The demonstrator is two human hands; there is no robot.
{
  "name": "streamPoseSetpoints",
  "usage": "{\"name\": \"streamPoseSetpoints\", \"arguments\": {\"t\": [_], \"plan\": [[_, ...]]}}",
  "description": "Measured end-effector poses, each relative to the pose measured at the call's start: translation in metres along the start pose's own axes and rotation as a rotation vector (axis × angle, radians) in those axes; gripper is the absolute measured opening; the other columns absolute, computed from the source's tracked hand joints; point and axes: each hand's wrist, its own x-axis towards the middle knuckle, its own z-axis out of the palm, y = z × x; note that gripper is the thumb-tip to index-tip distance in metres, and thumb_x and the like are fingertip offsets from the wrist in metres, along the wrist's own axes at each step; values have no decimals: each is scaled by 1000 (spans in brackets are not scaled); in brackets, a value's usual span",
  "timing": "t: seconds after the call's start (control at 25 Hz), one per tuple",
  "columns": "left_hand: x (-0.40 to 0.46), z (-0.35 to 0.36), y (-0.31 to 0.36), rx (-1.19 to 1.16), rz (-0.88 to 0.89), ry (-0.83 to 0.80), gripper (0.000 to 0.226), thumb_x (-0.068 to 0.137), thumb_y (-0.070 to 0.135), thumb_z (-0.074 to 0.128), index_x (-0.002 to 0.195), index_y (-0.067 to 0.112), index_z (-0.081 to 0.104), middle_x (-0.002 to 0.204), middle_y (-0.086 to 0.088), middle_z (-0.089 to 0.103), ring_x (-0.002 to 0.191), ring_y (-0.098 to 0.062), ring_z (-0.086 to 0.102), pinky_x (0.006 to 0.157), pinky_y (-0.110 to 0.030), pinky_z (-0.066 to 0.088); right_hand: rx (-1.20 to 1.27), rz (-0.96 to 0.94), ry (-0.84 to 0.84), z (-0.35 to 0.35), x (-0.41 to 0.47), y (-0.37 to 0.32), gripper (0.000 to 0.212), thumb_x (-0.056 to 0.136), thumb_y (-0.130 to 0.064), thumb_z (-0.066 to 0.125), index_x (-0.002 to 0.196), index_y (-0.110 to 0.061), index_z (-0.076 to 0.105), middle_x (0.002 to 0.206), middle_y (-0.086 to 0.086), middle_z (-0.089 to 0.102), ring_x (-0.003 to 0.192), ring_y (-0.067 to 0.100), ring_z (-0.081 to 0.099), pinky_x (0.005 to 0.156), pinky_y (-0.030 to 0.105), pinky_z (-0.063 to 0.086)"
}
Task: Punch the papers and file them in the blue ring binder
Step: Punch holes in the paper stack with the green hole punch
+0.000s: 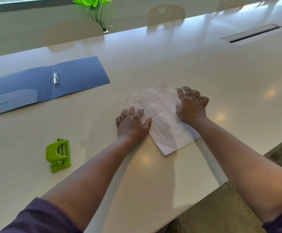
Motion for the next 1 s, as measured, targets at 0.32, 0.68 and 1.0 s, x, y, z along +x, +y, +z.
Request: {"name": "streamPoseSetpoints", "arguments": {"t": [0.32, 0.68, 1.0], "plan": [[1, 2, -1, 25, -6, 1, 61, 95, 67, 38, 146, 35, 46, 165, -3, 31, 153, -30, 19, 122, -50, 14, -14, -176, -322, 27, -24, -47, 62, 104, -57, 20, 162, -35, 13, 172, -2, 1, 158, 22, -3, 123, 52, 1], [1, 1, 0, 21, -6, 4, 58, 95, 65, 40, 145, 35, 47, 164, -4, 31, 153, -30, 19, 121, -49, 13, -63, -159, -319, 27, -25, -49, 64, 102, -59, 17, 162, -37, 9, 172, -3, 1, 158, 21, -1, 123, 51, 2], [-1, -2, 0, -17, -20, -16, 61, 96, 65, 40, 149, 34, 44, 166, -3, 28, 154, -28, 17, 122, -49, 11, -44, -132, -397, 16, -20, -54, 63, 103, -57, 20, 162, -38, 8, 172, -1, -3, 158, 25, -7, 121, 58, -6]]}}
